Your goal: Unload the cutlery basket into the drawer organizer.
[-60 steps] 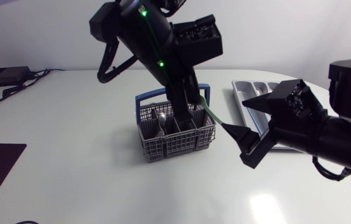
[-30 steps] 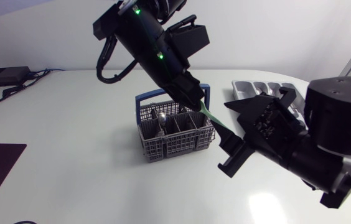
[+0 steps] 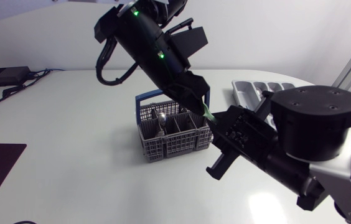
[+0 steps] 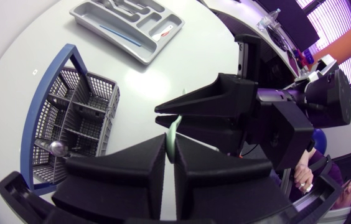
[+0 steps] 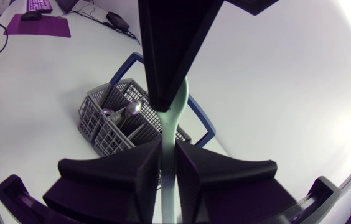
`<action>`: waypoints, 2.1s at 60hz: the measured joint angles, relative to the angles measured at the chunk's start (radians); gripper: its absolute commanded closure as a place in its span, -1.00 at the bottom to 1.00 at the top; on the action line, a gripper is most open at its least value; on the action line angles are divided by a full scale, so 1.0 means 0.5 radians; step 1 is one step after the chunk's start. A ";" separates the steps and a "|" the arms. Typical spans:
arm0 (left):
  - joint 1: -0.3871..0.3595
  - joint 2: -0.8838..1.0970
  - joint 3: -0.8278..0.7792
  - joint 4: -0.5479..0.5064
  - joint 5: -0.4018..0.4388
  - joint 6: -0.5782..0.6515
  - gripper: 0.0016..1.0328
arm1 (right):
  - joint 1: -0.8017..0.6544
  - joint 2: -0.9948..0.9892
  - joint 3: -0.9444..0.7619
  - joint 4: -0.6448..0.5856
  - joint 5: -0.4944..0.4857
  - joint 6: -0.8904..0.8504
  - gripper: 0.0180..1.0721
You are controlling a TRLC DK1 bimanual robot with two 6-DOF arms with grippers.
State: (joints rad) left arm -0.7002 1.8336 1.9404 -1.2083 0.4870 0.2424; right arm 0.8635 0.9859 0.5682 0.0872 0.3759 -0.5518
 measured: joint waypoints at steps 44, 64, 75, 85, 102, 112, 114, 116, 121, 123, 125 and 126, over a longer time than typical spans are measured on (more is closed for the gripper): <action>0.271 -0.014 0.240 0.208 0.074 -0.031 -0.44 | -0.145 -0.054 0.002 -0.202 -0.298 0.002 0.86; 0.523 -0.211 0.024 0.257 -0.072 0.201 -0.44 | -1.336 -0.121 -0.019 -0.513 -1.437 -0.416 0.86; 0.536 -0.335 -0.301 0.260 -0.163 0.372 -0.44 | -1.852 0.134 -0.011 -0.636 -1.791 -0.846 0.86; 0.546 -0.455 -0.626 0.326 -0.233 0.468 -0.44 | -2.264 0.573 0.153 -0.737 -1.966 -1.295 0.86; 0.546 -0.610 -0.997 0.501 -0.293 0.513 -0.44 | -2.605 1.217 0.593 -0.967 -1.949 -1.889 0.86; 0.546 -0.648 -1.090 0.546 -0.299 0.520 -0.44 | -2.680 1.474 0.861 -1.022 -1.796 -2.164 0.86; 0.546 -0.648 -1.100 0.552 -0.304 0.520 -0.44 | -2.686 1.514 0.901 -1.022 -1.762 -2.207 0.85; 0.543 -0.648 -1.106 0.555 -0.304 0.521 -0.44 | -2.687 1.548 0.932 -1.022 -1.729 -2.245 0.85; 0.542 -0.656 -1.136 0.581 -0.304 0.521 -0.44 | -2.686 1.631 0.981 -1.022 -1.617 -2.357 0.85; 0.539 -0.660 -1.147 0.584 -0.306 0.522 -0.44 | -2.686 1.654 0.983 -1.022 -1.579 -2.387 0.80; 0.534 -0.665 -1.157 0.586 -0.306 0.526 -0.44 | -2.686 1.676 0.983 -1.022 -1.550 -2.414 0.71; 0.531 -0.668 -1.165 0.589 -0.305 0.529 -0.44 | -2.686 1.689 0.983 -1.021 -1.531 -2.424 0.68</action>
State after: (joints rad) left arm -0.4347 1.4998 1.3579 -0.9138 0.3344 0.5068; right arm -0.4797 1.8305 1.0595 -0.4232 -0.3897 -1.7638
